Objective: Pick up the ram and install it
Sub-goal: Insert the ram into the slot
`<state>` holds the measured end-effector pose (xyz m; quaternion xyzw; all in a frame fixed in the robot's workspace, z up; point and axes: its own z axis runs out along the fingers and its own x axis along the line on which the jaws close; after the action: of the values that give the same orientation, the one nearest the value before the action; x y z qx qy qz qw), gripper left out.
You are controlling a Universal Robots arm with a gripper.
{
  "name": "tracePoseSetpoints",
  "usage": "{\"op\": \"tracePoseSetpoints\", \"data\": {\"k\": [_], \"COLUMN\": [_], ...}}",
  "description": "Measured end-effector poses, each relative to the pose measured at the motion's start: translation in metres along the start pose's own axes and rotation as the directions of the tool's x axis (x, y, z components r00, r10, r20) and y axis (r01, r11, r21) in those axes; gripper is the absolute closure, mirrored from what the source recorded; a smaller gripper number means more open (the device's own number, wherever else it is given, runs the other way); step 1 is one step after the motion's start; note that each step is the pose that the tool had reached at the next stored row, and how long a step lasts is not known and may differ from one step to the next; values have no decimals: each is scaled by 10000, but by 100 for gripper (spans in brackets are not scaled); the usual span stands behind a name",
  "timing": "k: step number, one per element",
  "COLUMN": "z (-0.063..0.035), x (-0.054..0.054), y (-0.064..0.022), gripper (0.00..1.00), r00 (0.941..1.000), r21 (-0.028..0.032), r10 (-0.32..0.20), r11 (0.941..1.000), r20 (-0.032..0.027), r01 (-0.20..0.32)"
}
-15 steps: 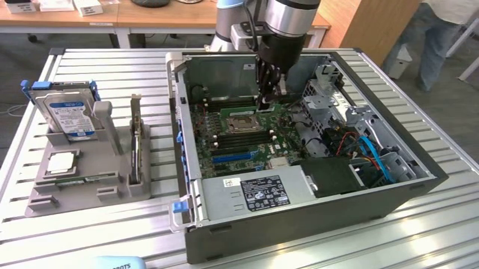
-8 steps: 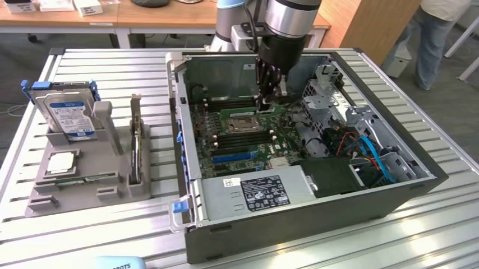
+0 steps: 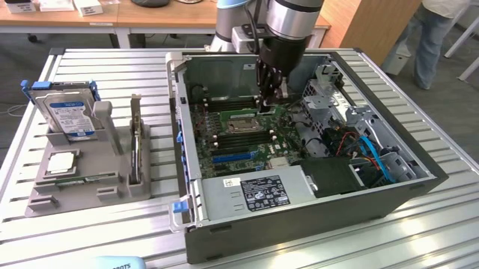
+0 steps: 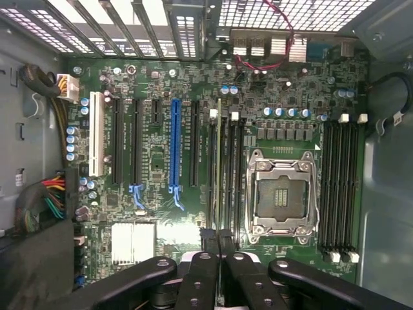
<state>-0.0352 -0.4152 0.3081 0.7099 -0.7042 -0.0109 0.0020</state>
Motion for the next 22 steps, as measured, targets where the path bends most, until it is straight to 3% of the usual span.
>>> {"op": "tracePoseSetpoints", "data": {"k": [11,22], "z": [3,110], "x": [38,39], "y": [0,-2], "gripper": [88,88], "r00": [10000,10000], "r21": [1,0], "r10": [-1,-1], "r11": [10000,10000], "r20": [32,31], "r01": [1,1]}}
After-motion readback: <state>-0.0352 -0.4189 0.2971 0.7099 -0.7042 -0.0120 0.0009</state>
